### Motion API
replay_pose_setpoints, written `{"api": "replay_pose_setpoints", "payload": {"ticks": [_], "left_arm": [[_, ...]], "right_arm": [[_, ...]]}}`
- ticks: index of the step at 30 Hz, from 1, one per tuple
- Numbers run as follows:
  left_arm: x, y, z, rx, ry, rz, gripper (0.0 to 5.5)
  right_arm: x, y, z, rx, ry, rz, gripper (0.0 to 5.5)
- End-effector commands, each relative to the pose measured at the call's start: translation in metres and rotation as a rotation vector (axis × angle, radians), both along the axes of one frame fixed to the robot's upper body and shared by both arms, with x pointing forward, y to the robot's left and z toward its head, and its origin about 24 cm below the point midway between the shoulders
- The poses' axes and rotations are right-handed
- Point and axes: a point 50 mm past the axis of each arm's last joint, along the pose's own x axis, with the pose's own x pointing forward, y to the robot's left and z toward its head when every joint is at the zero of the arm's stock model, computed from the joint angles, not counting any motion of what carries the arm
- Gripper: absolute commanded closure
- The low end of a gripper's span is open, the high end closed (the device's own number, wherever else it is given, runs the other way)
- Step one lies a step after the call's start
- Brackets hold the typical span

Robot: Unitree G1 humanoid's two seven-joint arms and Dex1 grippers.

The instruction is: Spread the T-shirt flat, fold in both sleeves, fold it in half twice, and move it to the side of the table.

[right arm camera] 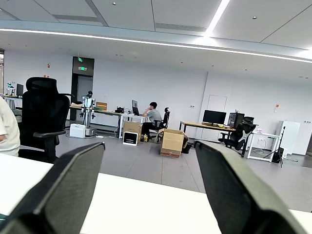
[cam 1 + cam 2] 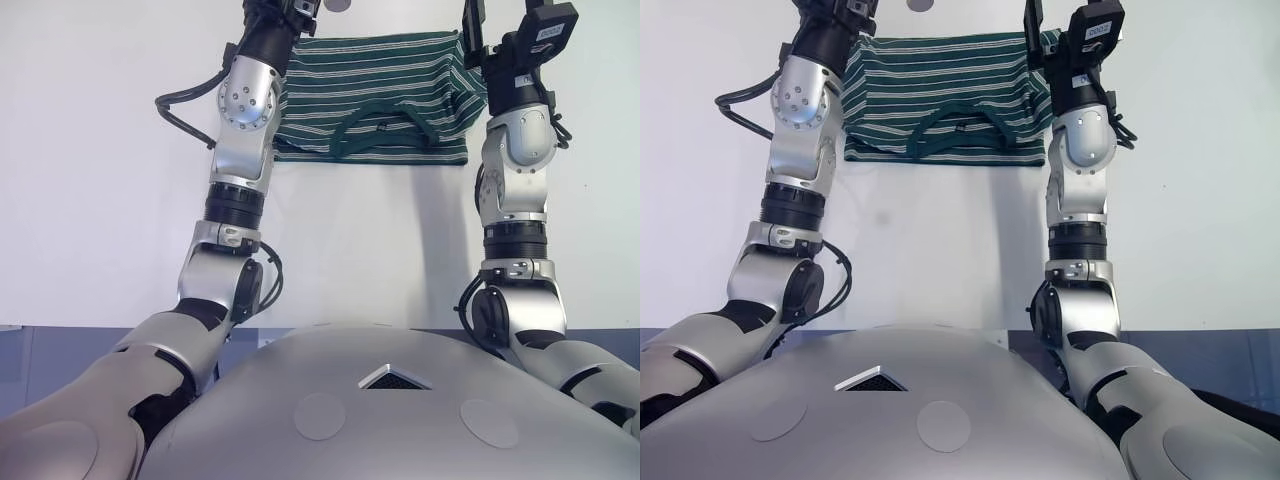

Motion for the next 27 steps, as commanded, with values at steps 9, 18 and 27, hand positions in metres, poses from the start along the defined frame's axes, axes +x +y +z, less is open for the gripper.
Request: {"api": "replay_pose_setpoints", "payload": {"ticks": [9,18,27], "left_arm": [[-0.066,0.044,-0.048,0.862,0.107,-0.811,2.65],[-0.059,0.032,-0.073,0.994,-0.019,-0.668,2.65],[-0.057,0.036,-0.079,1.037,-0.043,-0.672,2.65]], "right_arm": [[-0.014,-0.009,-0.002,-0.026,0.011,-0.036,2.07],[-0.013,-0.009,-0.001,-0.033,0.016,-0.022,2.07],[-0.012,-0.007,-0.001,-0.028,0.019,-0.016,2.07]]}}
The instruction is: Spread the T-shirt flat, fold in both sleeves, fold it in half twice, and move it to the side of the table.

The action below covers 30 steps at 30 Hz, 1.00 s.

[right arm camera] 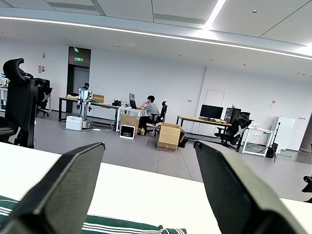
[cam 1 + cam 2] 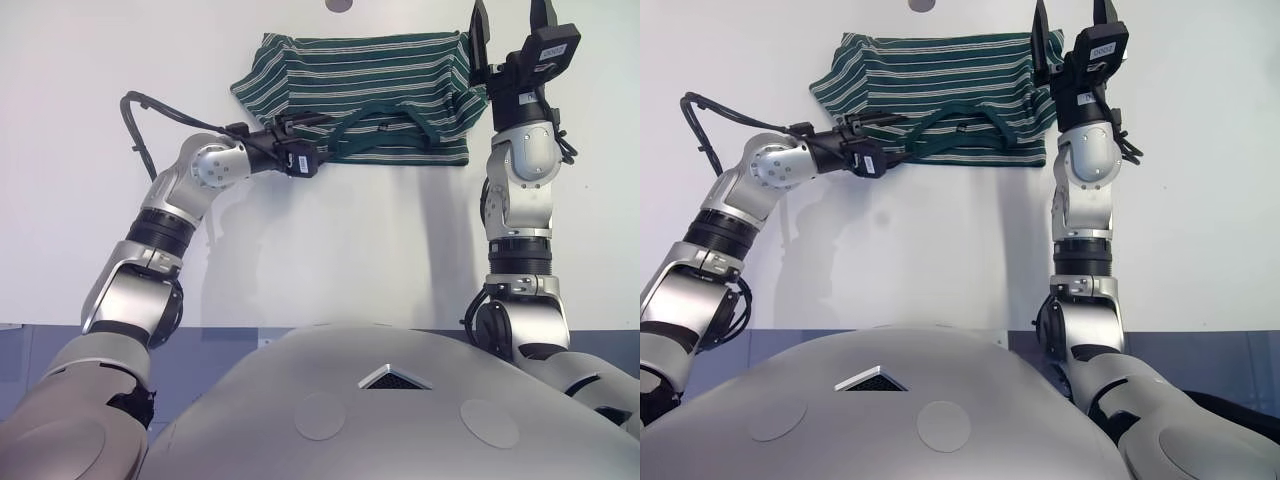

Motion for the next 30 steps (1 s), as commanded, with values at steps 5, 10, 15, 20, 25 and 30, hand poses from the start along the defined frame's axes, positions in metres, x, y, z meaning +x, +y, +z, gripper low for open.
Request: {"api": "replay_pose_setpoints", "payload": {"ticks": [5,10,15,20,25,30], "left_arm": [[0.003,0.004,0.004,-0.002,0.013,-0.026,2.65],[0.005,0.008,-0.002,0.046,0.003,-0.016,2.65],[0.011,0.012,0.001,0.065,-0.041,0.001,2.65],[0.015,0.014,0.006,0.044,-0.052,0.018,2.65],[0.009,0.011,0.0,0.044,-0.015,-0.015,3.52],[0.011,0.011,0.003,0.027,-0.021,-0.018,4.41]], "right_arm": [[0.002,0.003,0.006,-0.001,-0.014,0.013,2.07],[0.001,0.003,0.006,0.002,-0.014,0.008,2.07],[0.001,0.004,0.004,0.006,-0.01,0.007,2.07],[0.001,0.005,0.004,0.009,-0.01,0.005,2.07],[0.002,0.005,0.005,0.007,-0.012,0.003,2.05],[0.003,0.004,0.005,0.005,-0.014,0.001,2.05]]}}
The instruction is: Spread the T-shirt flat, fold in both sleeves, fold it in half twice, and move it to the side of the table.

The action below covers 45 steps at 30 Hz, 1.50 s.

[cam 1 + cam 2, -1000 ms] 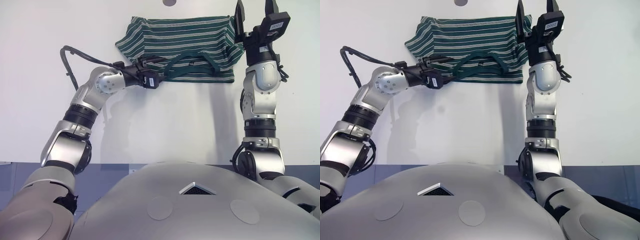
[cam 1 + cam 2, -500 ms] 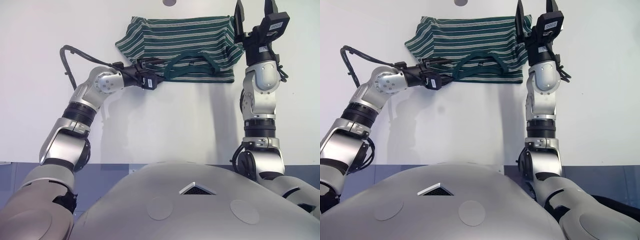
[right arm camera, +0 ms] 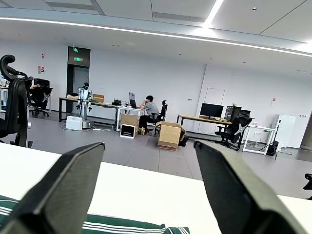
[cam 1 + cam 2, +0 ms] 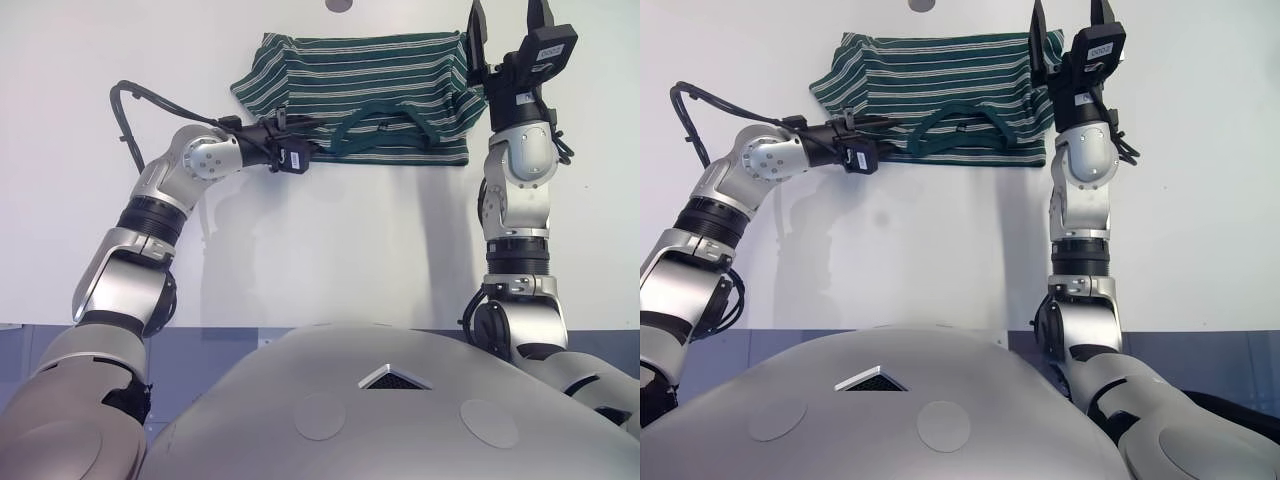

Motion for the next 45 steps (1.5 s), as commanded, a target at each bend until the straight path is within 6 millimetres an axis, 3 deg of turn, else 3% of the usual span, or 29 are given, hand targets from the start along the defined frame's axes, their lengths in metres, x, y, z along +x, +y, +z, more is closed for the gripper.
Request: {"api": "replay_pose_setpoints", "payload": {"ticks": [1,5,8,14,18,23,28,32,45], "left_arm": [[0.001,0.0,0.002,-0.009,0.008,-0.009,4.58],[0.0,-0.001,0.003,-0.018,0.016,-0.022,5.39],[0.001,-0.001,0.003,-0.021,0.009,-0.016,5.49],[0.007,0.004,0.03,-0.15,-0.057,0.017,5.49],[0.011,0.012,0.035,-0.175,-0.08,0.059,5.49],[0.015,0.012,0.039,-0.195,-0.108,0.083,5.49],[0.014,0.007,0.037,-0.204,-0.108,0.071,5.49],[0.013,0.004,0.038,-0.208,-0.109,0.06,5.49],[0.007,0.002,0.036,-0.217,-0.112,0.046,5.49]], "right_arm": [[0.003,0.002,0.006,-0.005,-0.021,0.002,2.05],[0.004,-0.001,0.009,-0.01,-0.029,-0.005,2.05],[0.004,-0.008,0.014,-0.045,-0.039,0.009,2.05],[-0.004,-0.036,0.031,-0.428,0.049,0.363,2.05],[-0.022,-0.049,0.012,-0.82,0.199,0.624,2.05],[-0.032,-0.07,-0.01,-0.998,0.351,0.763,2.05],[-0.027,-0.064,-0.03,-1.059,0.3,0.759,2.05],[-0.019,-0.056,-0.028,-1.085,0.127,0.673,2.05],[-0.036,-0.05,-0.046,-1.168,-0.031,0.672,2.05]]}}
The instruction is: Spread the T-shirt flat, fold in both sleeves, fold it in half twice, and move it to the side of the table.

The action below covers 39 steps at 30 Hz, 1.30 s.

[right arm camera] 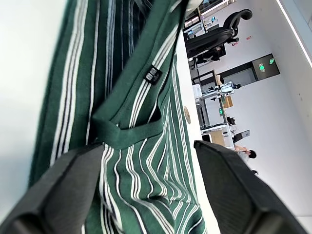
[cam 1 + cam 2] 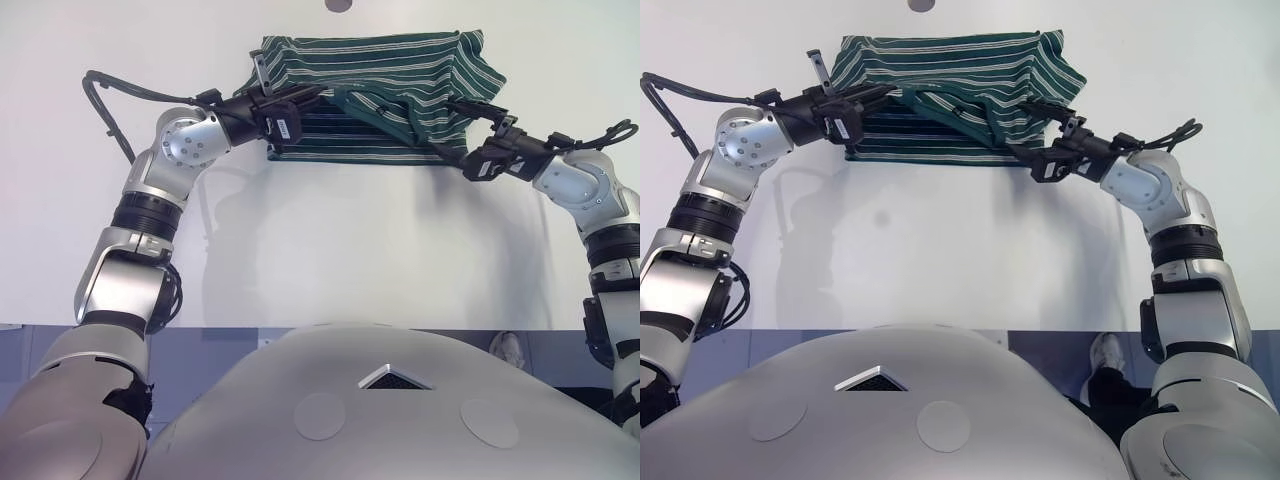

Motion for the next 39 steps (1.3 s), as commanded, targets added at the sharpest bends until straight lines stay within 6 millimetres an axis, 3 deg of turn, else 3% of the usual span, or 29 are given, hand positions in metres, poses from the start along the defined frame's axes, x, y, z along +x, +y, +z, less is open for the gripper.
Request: {"api": "replay_pose_setpoints", "payload": {"ticks": [1,11,39], "left_arm": [[-0.003,-0.002,0.0,0.0,-0.011,-0.012,5.49],[-0.003,-0.003,0.003,-0.014,-0.019,-0.012,5.49],[-0.002,-0.003,0.002,-0.014,-0.021,-0.008,5.49]], "right_arm": [[-0.005,-0.004,-0.004,-0.011,-0.013,-0.006,2.05],[0.002,-0.004,-0.017,-0.1,0.083,-0.034,2.05],[0.016,-0.019,0.001,-0.044,-0.025,-0.135,2.05]]}}
